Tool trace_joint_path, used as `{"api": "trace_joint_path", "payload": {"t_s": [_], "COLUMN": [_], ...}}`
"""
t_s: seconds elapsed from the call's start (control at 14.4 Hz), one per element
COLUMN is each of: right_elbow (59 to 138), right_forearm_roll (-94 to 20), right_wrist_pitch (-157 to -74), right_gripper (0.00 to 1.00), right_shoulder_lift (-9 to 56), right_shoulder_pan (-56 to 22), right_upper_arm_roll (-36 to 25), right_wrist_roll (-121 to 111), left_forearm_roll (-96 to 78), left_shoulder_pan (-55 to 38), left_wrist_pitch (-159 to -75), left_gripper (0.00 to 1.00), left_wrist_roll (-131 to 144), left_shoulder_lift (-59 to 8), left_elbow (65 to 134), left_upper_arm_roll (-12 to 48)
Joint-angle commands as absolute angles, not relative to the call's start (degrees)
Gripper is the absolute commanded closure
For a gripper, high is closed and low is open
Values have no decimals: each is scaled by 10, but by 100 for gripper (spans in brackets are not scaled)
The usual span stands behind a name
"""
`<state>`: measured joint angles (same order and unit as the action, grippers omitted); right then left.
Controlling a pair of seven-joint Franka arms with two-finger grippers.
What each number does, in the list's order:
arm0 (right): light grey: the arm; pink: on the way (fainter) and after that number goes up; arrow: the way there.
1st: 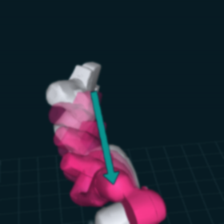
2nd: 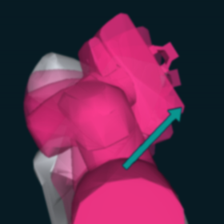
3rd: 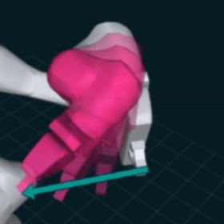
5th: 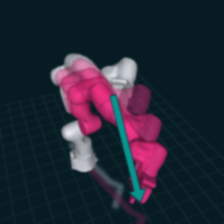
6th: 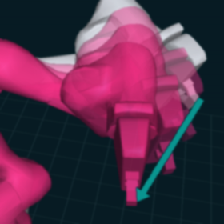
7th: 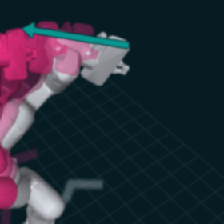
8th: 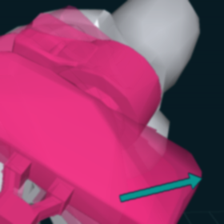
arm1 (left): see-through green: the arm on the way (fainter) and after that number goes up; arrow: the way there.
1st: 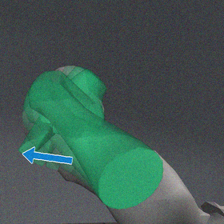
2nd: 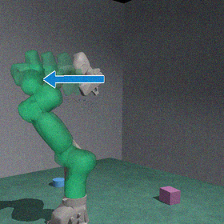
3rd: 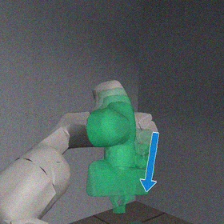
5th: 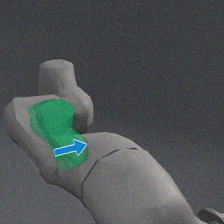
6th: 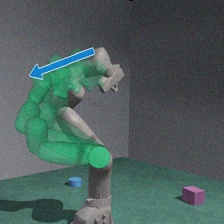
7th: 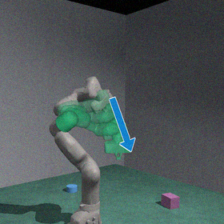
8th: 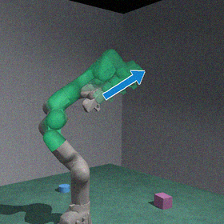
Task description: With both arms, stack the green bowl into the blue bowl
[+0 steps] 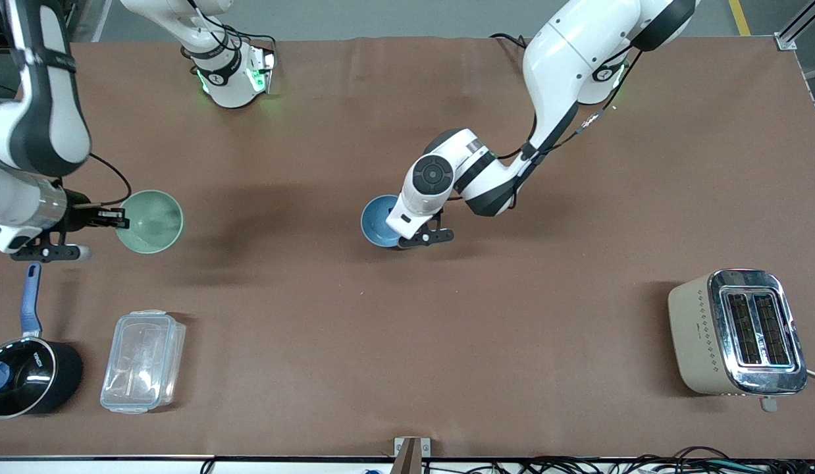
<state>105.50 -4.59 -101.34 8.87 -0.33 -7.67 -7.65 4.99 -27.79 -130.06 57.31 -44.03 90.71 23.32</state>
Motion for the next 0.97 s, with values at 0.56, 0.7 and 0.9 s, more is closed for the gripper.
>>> {"api": "trace_joint_path", "payload": {"t_s": [0.56, 0.7, 0.9], "right_elbow": [1031, 1032, 1032], "right_forearm_roll": [-81, -80, -71], "right_wrist_pitch": [-1069, -1122, -1214], "right_gripper": [100, 100, 100], "right_shoulder_lift": [107, 135, 190], "right_shoulder_pan": [-50, -88, -164], "right_upper_arm_roll": [170, 181, 181], "right_wrist_roll": [309, 377, 471], "left_forearm_roll": [134, 133, 127], "left_shoulder_pan": [-150, -100, -30], "left_wrist_pitch": [-1161, -1121, -1074], "left_gripper": [0, 0, 0], "left_wrist_roll": [508, 445, 355], "left_shoulder_lift": [-282, -247, -197], "left_elbow": [839, 826, 821], "left_upper_arm_roll": [186, 186, 190]}}
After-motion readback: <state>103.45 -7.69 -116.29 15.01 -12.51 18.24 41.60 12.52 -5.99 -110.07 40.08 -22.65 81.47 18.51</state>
